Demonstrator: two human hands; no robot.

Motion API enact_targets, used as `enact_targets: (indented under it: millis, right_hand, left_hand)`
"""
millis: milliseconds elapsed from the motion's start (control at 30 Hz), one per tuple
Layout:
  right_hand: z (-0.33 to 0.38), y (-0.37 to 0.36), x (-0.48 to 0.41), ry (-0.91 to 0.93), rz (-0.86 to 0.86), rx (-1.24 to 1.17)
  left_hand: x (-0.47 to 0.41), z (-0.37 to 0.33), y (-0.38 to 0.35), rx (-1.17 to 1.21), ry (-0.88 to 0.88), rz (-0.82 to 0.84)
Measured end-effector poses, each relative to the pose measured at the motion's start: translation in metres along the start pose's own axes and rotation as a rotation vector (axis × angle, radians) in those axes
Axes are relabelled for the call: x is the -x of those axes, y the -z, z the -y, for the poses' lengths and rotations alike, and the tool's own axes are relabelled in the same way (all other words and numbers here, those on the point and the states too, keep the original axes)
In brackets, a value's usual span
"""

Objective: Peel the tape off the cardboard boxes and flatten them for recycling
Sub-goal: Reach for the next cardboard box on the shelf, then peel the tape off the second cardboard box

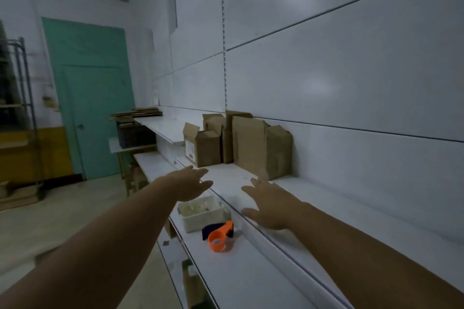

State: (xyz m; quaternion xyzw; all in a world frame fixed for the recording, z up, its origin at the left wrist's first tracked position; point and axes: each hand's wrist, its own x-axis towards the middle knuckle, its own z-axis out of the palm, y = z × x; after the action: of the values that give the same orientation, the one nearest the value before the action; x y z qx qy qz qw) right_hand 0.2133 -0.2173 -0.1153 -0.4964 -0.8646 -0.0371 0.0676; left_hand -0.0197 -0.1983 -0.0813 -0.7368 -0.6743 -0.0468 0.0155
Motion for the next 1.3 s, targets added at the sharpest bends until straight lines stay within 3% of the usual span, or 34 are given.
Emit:
enact_targets:
  millis: [300,400,500,700,867,1000,1133,1200,1300]
  right_hand:
    - [-0.077,-0.031,-0.096,-0.557,-0.15,-0.187]
    - [-0.085,-0.037,-0.129,-0.709,-0.258,-0.387]
    - [-0.086,-0.06,-0.144,-0.761,-0.427,-0.579]
    - [-0.089,-0.071,-0.145,-0.752,-0.622,-0.739]
    - [-0.085,-0.063,-0.143,-0.83,-0.845,-0.73]
    - [-0.073,-0.049,-0.141,-0.838,-0.962,-0.742]
    - [-0.055,-0.015,-0.119,-0.956,-1.061,-0.809]
    - [-0.048,0.013,-0.1,-1.028,-1.022,-0.981]
    - [-0.031,0.054,-0.068,-1.051,-0.772,-1.295]
  left_hand:
    - [-0.162,-0.007,-0.035,0.163,-0.206,0.105]
    - [-0.214,-0.015,-0.05,0.571,-0.251,0.022]
    - [-0.247,-0.026,-0.07,0.981,-0.17,-0.082]
    - [-0.289,-0.026,-0.098,1.277,-0.141,-0.131]
    - [-0.289,-0.025,-0.102,1.297,-0.23,-0.188]
    - [-0.269,-0.023,-0.089,1.466,-0.406,-0.236]
    - [-0.231,-0.02,-0.054,1.58,-0.606,-0.469]
    - [-0.215,-0.019,-0.024,1.538,-0.716,-0.537]
    - [-0.196,-0.024,0.035,1.329,-0.892,-0.613]
